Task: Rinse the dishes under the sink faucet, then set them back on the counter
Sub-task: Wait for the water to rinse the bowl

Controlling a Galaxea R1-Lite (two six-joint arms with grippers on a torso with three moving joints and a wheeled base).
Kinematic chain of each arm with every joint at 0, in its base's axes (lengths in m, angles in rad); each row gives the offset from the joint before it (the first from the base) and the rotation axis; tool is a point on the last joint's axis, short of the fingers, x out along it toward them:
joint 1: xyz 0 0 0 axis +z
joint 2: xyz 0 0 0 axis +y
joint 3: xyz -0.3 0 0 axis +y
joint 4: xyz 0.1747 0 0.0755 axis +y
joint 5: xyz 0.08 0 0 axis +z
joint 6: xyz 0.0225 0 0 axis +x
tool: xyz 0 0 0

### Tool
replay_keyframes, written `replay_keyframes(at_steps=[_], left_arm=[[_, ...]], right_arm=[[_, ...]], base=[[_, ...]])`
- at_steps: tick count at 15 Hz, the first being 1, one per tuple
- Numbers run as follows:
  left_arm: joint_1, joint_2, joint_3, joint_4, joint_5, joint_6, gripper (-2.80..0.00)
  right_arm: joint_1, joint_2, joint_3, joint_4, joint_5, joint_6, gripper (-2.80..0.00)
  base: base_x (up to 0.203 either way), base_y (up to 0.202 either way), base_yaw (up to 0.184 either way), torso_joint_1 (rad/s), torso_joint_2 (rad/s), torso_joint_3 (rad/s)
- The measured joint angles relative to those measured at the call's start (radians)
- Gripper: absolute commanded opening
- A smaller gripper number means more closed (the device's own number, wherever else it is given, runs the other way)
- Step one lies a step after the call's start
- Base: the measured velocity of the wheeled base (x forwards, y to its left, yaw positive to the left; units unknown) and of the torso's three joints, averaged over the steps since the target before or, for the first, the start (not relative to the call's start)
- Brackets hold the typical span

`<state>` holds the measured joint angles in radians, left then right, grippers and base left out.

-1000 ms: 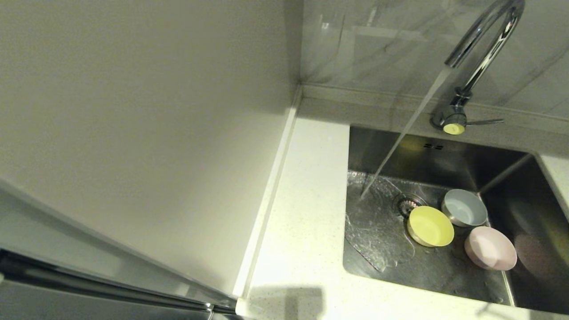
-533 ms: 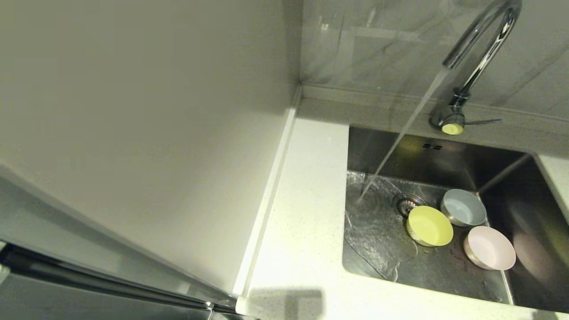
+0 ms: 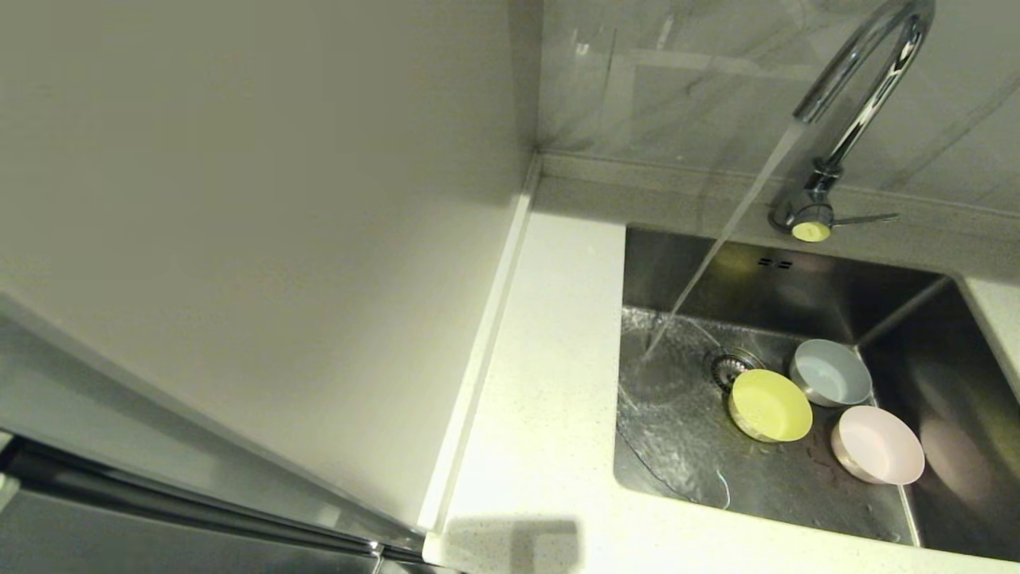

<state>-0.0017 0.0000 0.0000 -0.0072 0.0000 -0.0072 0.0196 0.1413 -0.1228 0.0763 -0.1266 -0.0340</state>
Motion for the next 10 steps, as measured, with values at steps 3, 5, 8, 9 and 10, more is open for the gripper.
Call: replay_keyframes(at_steps=[3,5,8,9,10], left_arm=[[0.000,0.000,0.000,0.000,0.000,0.000,-2.80],[0.000,0.000,0.000,0.000,0.000,0.000,-2.80],[0.000,0.000,0.000,0.000,0.000,0.000,-2.80],[0.000,0.000,0.000,0.000,0.000,0.000,-2.80],[0.000,0.000,0.000,0.000,0.000,0.000,-2.80]], right_arm=[[-0.009,-0.095,0.061,-0.004,0.095,-0.024,-2.80],[-0.011,-0.123,0.100,-0.057,0.135,-0.040,-2.80],[-0.012,-0.140,0.119,-0.077,0.132,-0.031,-2.80],[-0.012,-0.141,0.120,-0.076,0.132,-0.030,-2.80],[-0.012,-0.143,0.121,-0.077,0.130,-0.030,-2.80]], base=[[0.000,0.000,0.000,0.000,0.00,0.000],[0.000,0.000,0.000,0.000,0.00,0.000],[0.000,0.000,0.000,0.000,0.00,0.000],[0.000,0.000,0.000,0.000,0.00,0.000],[0.000,0.000,0.000,0.000,0.00,0.000]])
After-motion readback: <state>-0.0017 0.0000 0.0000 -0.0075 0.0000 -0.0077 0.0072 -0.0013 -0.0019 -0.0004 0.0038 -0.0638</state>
